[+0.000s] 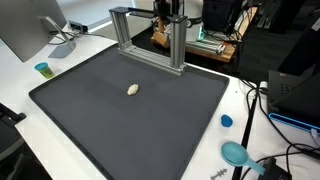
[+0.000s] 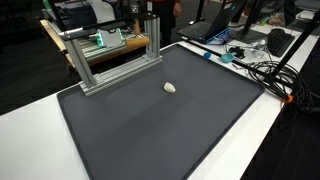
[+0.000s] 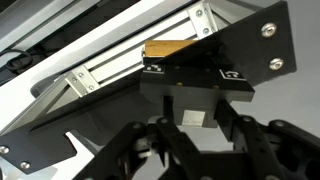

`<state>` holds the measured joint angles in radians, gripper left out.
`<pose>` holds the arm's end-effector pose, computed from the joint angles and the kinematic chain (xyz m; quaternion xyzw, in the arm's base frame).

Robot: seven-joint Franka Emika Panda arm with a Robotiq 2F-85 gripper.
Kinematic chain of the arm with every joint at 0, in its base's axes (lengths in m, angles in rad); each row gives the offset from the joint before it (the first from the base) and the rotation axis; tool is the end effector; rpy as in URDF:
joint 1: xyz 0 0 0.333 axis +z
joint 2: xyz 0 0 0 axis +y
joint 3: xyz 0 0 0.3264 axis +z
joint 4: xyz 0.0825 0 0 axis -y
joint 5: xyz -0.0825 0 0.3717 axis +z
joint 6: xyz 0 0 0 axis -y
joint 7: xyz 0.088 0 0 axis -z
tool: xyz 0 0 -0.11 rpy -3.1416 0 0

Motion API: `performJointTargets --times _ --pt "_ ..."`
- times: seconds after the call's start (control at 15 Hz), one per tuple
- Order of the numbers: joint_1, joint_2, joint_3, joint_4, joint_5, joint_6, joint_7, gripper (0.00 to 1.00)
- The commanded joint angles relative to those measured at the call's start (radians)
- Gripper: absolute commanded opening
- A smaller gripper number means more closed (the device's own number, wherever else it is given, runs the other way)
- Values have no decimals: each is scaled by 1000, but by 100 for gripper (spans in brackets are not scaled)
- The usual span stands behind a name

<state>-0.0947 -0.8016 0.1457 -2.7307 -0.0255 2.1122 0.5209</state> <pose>0.3071 0.0155 0.4718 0.9640 -0.2427 0.1018 0.0382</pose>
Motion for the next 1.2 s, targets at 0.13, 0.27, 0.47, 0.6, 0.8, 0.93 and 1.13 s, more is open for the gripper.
performJointTargets --times 0.13,0.27,0.47,0.6,0.8,0.93,1.13 --pt "-34 -7 30 -31 7 -6 48 77" --pt "-50 12 51 -10 -6 -20 82 90" --pt "-50 18 56 -13 2 -21 105 94" --pt "-52 22 63 -14 -1 -15 124 90" --pt "-50 17 76 -12 -23 11 130 84" --pt "-58 5 88 -11 -78 4 108 85" --pt "-54 2 99 -10 -135 10 96 93"
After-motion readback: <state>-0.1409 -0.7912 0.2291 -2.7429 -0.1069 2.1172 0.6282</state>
